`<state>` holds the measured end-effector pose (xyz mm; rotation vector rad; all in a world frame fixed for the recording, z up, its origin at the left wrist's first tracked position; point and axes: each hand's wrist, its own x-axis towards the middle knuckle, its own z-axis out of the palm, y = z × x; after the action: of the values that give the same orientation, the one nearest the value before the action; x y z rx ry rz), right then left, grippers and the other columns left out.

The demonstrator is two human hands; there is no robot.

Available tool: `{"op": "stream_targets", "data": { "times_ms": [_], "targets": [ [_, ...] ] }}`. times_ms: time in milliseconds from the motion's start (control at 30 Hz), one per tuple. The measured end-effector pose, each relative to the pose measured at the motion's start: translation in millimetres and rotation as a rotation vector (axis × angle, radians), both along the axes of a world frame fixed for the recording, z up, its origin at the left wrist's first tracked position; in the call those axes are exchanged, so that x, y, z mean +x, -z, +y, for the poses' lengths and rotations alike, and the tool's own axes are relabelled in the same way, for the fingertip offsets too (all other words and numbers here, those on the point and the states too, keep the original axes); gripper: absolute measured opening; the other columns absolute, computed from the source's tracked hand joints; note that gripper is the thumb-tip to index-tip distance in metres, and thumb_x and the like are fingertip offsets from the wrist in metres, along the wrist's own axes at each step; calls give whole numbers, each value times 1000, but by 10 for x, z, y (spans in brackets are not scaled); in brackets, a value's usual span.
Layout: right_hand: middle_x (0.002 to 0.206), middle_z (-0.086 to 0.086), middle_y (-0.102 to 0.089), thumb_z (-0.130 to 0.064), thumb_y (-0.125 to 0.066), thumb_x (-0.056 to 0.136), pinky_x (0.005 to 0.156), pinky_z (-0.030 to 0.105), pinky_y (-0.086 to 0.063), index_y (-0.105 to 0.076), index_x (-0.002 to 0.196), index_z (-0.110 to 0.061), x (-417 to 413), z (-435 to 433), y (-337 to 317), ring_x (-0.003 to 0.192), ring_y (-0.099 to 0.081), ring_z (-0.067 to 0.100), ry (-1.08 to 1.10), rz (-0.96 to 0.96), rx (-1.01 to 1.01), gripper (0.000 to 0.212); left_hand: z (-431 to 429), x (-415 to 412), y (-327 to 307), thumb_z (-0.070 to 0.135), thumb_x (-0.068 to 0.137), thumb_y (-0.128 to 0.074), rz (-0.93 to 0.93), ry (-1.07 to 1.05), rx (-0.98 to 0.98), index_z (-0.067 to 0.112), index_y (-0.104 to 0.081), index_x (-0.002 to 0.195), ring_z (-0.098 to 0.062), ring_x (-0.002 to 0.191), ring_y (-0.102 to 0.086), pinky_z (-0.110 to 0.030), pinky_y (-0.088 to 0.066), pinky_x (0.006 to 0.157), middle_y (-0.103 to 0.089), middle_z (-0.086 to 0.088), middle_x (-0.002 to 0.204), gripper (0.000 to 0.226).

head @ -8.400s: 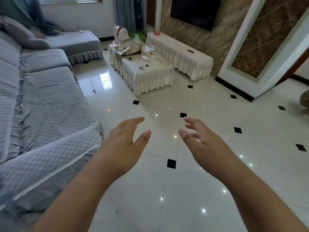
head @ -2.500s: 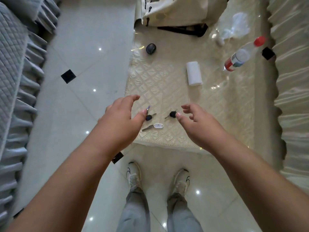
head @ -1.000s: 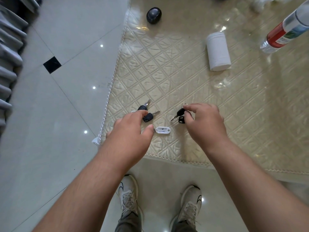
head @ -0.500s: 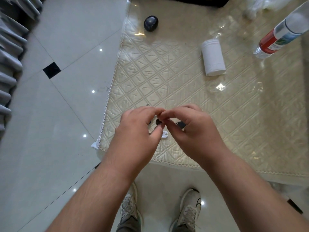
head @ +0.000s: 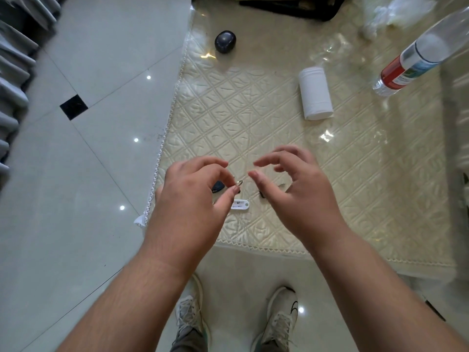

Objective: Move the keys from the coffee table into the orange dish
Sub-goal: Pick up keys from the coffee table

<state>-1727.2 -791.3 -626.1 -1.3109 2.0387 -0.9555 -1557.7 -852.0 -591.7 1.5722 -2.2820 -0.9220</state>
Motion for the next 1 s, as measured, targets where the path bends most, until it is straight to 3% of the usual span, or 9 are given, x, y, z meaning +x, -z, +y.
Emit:
{"op": "stream_targets", "data": {
  "times_ms": [133, 400, 667, 833, 1000],
  "targets": [
    [127, -11, -50, -45, -63, 87, 95, 44, -43, -68, 117, -38, -156, -38, 274, 116, -47, 18, -28, 343, 439, 31, 9, 1, 13, 42, 84, -65, -7, -20, -9, 40, -62, 87, -4, 115, -38, -31, -38, 92, -53, 28, 112, 5],
    [144, -4, -44, -40, -62, 87, 95, 45, -33, -70, 114, -41, -72, 34, 750, 126, -36, 27, -72, 537, 515, 28, 83, 38, 89, 43, 84, -65, -31, -40, 7, 39, -63, 88, -5, 115, -38, -45, -42, 95, -52, 26, 116, 6],
    [104, -8, -60, -22, -60, 83, 75, 36, -23, -63, 96, -29, 2, 74, 836, 102, -46, 23, -65, 664, 524, 15, 118, 71, 29, 44, 84, -63, -27, -38, -12, 39, -63, 89, -5, 117, -37, -48, -43, 94, -52, 26, 115, 7],
    [93, -9, -65, -32, -59, 89, 78, 38, -28, -59, 93, -30, 0, 75, 710, 101, -46, 23, -82, 533, 498, 4, 125, 69, -59, 44, 84, -64, -29, -49, -29, 38, -64, 89, -5, 116, -37, -48, -43, 93, -52, 25, 115, 8],
    [84, -13, -66, -41, -61, 88, 79, 38, -28, -66, 94, -32, -68, 1, 234, 99, -47, 21, 33, 483, 330, 12, 167, -24, -334, 44, 83, -65, 14, -42, -49, 38, -65, 88, -6, 116, -38, -49, -44, 92, -54, 24, 115, 7]
  ]
}}
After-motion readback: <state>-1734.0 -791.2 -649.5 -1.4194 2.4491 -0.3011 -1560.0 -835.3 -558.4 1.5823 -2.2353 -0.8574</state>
